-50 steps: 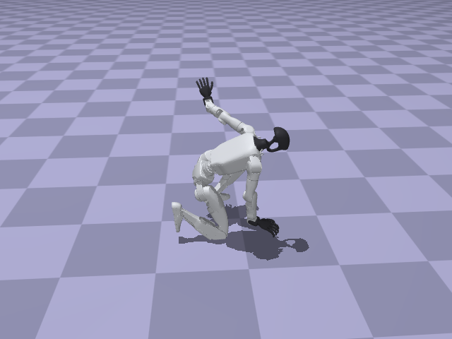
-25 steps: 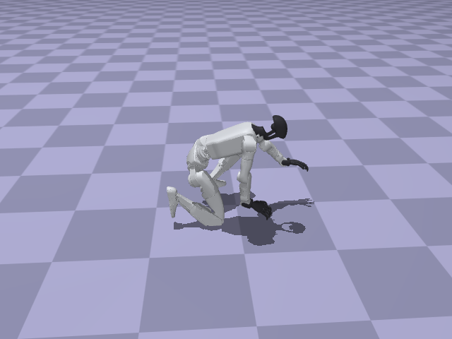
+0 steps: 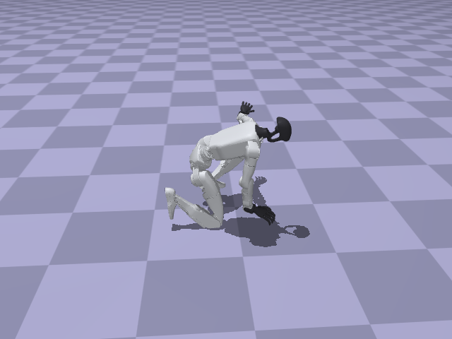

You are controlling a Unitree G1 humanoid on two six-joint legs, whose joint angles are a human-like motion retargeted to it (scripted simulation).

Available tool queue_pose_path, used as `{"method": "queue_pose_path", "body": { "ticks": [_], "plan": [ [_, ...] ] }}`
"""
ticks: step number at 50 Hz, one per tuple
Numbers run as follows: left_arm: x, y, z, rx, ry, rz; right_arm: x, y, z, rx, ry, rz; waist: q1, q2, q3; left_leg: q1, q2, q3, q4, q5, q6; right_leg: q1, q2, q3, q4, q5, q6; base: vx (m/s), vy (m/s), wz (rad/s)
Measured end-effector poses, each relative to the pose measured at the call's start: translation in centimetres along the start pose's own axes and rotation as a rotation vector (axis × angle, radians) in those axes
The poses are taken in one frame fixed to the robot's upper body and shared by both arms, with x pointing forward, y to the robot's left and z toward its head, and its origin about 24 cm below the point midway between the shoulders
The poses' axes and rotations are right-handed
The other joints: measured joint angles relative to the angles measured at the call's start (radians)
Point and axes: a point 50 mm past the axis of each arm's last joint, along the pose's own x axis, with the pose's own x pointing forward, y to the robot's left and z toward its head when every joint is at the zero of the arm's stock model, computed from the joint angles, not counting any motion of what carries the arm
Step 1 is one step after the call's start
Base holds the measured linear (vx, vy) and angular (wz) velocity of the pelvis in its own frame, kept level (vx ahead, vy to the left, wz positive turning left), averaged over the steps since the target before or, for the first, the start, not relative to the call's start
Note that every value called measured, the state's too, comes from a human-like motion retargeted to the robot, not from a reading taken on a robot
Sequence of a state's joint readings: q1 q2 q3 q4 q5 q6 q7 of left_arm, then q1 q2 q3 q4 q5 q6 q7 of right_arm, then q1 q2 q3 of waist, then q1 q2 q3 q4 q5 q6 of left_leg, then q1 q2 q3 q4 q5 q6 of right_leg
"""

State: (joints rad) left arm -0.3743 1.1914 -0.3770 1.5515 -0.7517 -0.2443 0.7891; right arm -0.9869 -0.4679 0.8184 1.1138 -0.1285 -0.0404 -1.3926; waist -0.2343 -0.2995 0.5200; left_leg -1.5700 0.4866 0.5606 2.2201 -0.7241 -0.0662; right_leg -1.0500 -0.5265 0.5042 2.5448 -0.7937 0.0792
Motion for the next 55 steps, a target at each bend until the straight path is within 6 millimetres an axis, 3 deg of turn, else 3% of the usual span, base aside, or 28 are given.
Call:
{"method": "queue_pose_path", "body": {
  "ticks": [2,4,7,10,12,14,17,20,23,25,27,29,31,32,34,36,38,41,43,46,48,50,52,55],
  "plan": [
    [-1.0,2.8,-8.5,0.088,0.188,0.063,-0.2,-0.4,-2.0,-0.082,0.012,0.005,0.029,0.034,0.000,0.000,-0.010,-0.005,0.002,0.003,0.009,0.014,-0.014,-0.013,-0.012,-0.002,0.001,0.11,-0.04,0.18],
    [-2.4,7.3,-15.3,0.173,0.337,0.162,-0.5,-0.7,-3.2,-0.135,0.030,0.006,0.051,0.044,0.000,0.000,-0.015,-0.007,0.006,0.003,0.013,0.024,-0.025,-0.020,-0.019,-0.006,0.004,0.09,-0.04,0.17],
    [-5.0,14.8,-22.2,0.240,0.497,0.357,-1.2,-1.3,-4.8,-0.174,0.051,-0.003,0.084,0.051,0.000,0.000,-0.020,-0.014,0.019,-0.006,0.006,0.059,-0.035,-0.040,-0.029,-0.022,0.021,0.09,-0.04,0.17],
    [-7.7,20.3,-25.7,0.243,0.658,0.570,-1.9,-1.5,-5.7,-0.191,0.089,-0.006,0.102,0.047,0.000,0.000,-0.030,-0.018,0.012,-0.005,0.006,0.076,-0.037,-0.056,-0.035,-0.023,0.027,0.03,-0.07,0.28],
    [-8.5,21.7,-26.4,0.188,0.724,0.678,-2.2,-1.6,-6.0,-0.193,0.112,-0.010,0.106,0.042,0.000,0.000,-0.037,-0.020,0.004,-0.003,0.001,0.081,-0.036,-0.065,-0.036,-0.021,0.030,-0.01,-0.08,0.30],
    [-8.1,21.3,-26.0,0.116,0.744,0.728,-2.5,-1.6,-5.9,-0.182,0.128,-0.013,0.101,0.032,0.000,0.000,-0.043,-0.022,-0.007,0.001,-0.008,0.085,-0.034,-0.073,-0.035,-0.019,0.030,-0.04,-0.10,0.30],
    [-5.3,17.6,-23.1,-0.024,0.695,0.666,-2.8,-1.1,-5.1,-0.142,0.141,-0.004,0.077,0.007,0.000,0.000,-0.052,-0.025,-0.026,0.010,-0.024,0.088,-0.032,-0.086,-0.031,-0.017,0.026,-0.07,-0.11,0.30],
    [-1.2,11.4,-16.7,-0.187,0.541,0.437,-3.0,-0.3,-3.3,-0.077,0.138,0.027,0.035,-0.028,0.000,0.000,-0.060,-0.030,-0.049,0.019,-0.042,0.093,-0.026,-0.104,-0.024,-0.015,0.022,-0.11,-0.13,0.30],
    [1.7,5.0,-6.5,-0.294,0.264,0.129,-3.0,0.7,-0.8,0.018,0.123,0.063,-0.023,-0.068,0.000,0.000,-0.063,-0.038,-0.073,0.026,-0.061,0.100,-0.005,-0.125,-0.014,-0.012,0.020,-0.14,-0.13,0.26],
    [2.1,1.9,1.8,-0.365,0.039,-0.032,-3.0,1.2,1.1,0.091,0.105,0.082,-0.068,-0.095,0.000,0.000,-0.063,-0.045,-0.088,0.030,-0.075,0.104,0.017,-0.138,-0.006,-0.008,0.020,-0.16,-0.13,0.19],
    [0.5,-0.3,10.9,-0.470,-0.192,-0.154,-2.8,1.5,2.8,0.156,0.077,0.098,-0.113,-0.117,0.000,0.000,-0.062,-0.052,-0.101,0.037,-0.091,0.106,0.040,-0.148,0.003,-0.002,0.020,-0.16,-0.11,0.14],
    [-3.2,-1.2,20.5,-0.562,-0.441,-0.252,-2.6,1.7,3.9,0.189,0.042,0.121,-0.148,-0.133,0.000,0.000,-0.063,-0.055,-0.116,0.046,-0.106,0.101,0.056,-0.155,0.013,0.006,0.018,-0.17,-0.08,0.13],
    [-8.5,0.1,30.1,-0.608,-0.745,-0.302,-2.8,1.8,4.8,0.244,0.036,0.135,-0.163,-0.165,0.000,0.000,-0.061,-0.059,-0.125,0.052,-0.123,0.097,0.069,-0.159,0.024,0.008,0.012,-0.15,-0.05,0.00],
    [-11.3,1.7,34.3,-0.609,-0.912,-0.295,-3.0,1.9,5.4,0.283,0.043,0.137,-0.167,-0.189,0.000,0.000,-0.057,-0.060,-0.127,0.054,-0.133,0.094,0.075,-0.159,0.030,0.008,0.009,-0.12,-0.03,-0.11],
    [-16.7,5.3,40.3,-0.569,-1.200,-0.229,-3.1,2.1,6.8,0.329,0.022,0.154,-0.187,-0.220,0.000,0.000,-0.050,-0.059,-0.133,0.057,-0.153,0.078,0.083,-0.156,0.041,0.012,0.001,-0.11,0.00,-0.15],
    [-20.9,8.3,43.7,-0.560,-1.381,-0.160,-2.9,2.1,8.0,0.348,-0.036,0.169,-0.220,-0.220,0.000,0.000,-0.042,-0.060,-0.138,0.057,-0.169,0.063,0.089,-0.156,0.048,0.020,-0.008,-0.09,0.03,-0.17],
    [-23.5,10.7,45.6,-0.575,-1.464,-0.116,-2.3,2.1,9.3,0.357,-0.114,0.184,-0.265,-0.220,0.000,0.000,-0.037,-0.055,-0.145,0.061,-0.179,0.044,0.092,-0.153,0.050,0.030,-0.016,-0.07,0.04,-0.11],
    [-25.1,12.3,46.3,-0.592,-1.535,-0.079,-1.7,1.8,11.0,0.393,-0.178,0.171,-0.307,-0.220,0.000,0.000,-0.024,-0.048,-0.145,0.060,-0.190,0.028,0.102,-0.143,0.051,0.034,-0.019,-0.04,0.05,-0.16],
    [-24.1,12.0,45.9,-0.552,-1.560,-0.008,-1.3,1.5,12.0,0.433,-0.201,0.135,-0.319,-0.220,0.000,0.000,-0.014,-0.041,-0.142,0.059,-0.189,0.018,0.107,-0.131,0.052,0.035,-0.018,0.00,0.07,-0.20],
    [-19.9,9.6,43.5,-0.449,-1.495,0.119,-0.8,0.8,12.6,0.490,-0.191,0.049,-0.310,-0.220,0.000,0.000,-0.005,-0.031,-0.129,0.057,-0.175,0.010,0.102,-0.110,0.052,0.030,-0.013,0.04,0.07,-0.19],
    [-15.6,7.3,40.6,-0.354,-1.379,0.148,-0.7,0.6,12.5,0.511,-0.165,0.006,-0.289,-0.220,0.000,0.000,-0.002,-0.027,-0.117,0.055,-0.160,0.006,0.091,-0.097,0.052,0.025,-0.012,0.08,0.07,-0.19],
    [-10.9,4.8,36.5,-0.263,-1.198,0.106,-0.6,0.6,12.0,0.491,-0.135,-0.010,-0.261,-0.220,0.000,0.000,-0.001,-0.023,-0.104,0.053,-0.141,0.002,0.074,-0.083,0.052,0.020,-0.013,0.10,0.07,-0.15],
    [-6.3,2.7,31.0,-0.208,-0.975,0.040,-0.6,0.7,11.2,0.462,-0.090,-0.021,-0.223,-0.220,0.000,0.000,-0.002,-0.023,-0.090,0.047,-0.123,-0.001,0.057,-0.074,0.049,0.015,-0.017,0.12,0.05,-0.20],
    [-0.7,1.7,21.2,-0.210,-0.614,0.017,-1.1,0.9,9.1,0.416,0.019,-0.052,-0.140,-0.212,0.000,0.000,0.007,-0.033,-0.065,0.031,-0.102,0.001,0.043,-0.067,0.043,0.005,-0.024,0.14,0.03,-0.26]
  ]
}}
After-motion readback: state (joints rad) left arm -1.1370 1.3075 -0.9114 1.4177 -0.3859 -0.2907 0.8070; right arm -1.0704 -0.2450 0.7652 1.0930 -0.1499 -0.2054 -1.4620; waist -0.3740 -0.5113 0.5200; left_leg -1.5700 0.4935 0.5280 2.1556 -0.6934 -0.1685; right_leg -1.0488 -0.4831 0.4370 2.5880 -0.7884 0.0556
